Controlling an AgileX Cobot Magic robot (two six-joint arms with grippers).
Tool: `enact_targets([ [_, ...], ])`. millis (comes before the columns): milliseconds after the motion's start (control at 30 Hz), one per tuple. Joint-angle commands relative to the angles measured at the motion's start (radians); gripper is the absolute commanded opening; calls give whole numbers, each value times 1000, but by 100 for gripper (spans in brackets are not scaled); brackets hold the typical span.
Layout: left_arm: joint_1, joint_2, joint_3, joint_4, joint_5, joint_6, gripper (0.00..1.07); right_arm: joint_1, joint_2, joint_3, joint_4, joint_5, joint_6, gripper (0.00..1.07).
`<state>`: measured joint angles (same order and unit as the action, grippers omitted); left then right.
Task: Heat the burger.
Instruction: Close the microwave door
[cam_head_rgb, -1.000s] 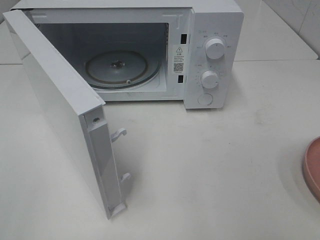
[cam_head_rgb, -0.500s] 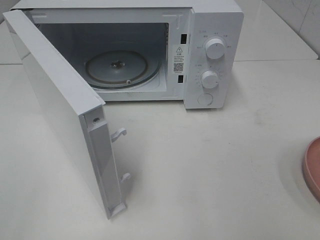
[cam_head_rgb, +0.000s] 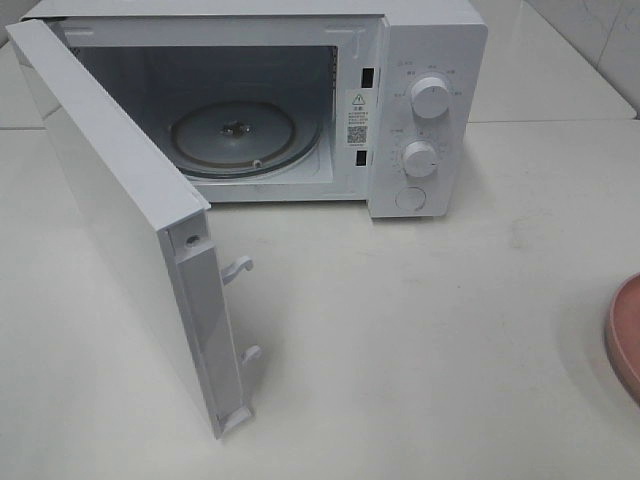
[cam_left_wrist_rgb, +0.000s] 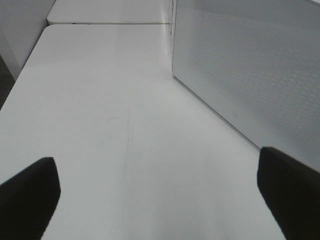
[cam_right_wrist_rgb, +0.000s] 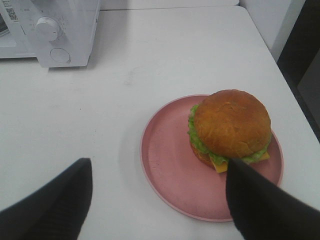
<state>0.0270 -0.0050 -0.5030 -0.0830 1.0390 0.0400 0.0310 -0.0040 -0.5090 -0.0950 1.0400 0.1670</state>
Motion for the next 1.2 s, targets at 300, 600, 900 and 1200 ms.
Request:
enact_targets([
  [300,-6,-19,4,2,-1,0,100,-4,-26,2,0,-1,-7,73],
  [600,-6,-19,4,2,-1,0,100,-4,-26,2,0,-1,-7,73],
  [900,-6,-14,4,2,-1,-1,100,-4,-26,2,0,-1,-7,73],
  [1200,-6,82,-44,7,-76,5,97,-4,-26,2,0,-1,-7,73],
])
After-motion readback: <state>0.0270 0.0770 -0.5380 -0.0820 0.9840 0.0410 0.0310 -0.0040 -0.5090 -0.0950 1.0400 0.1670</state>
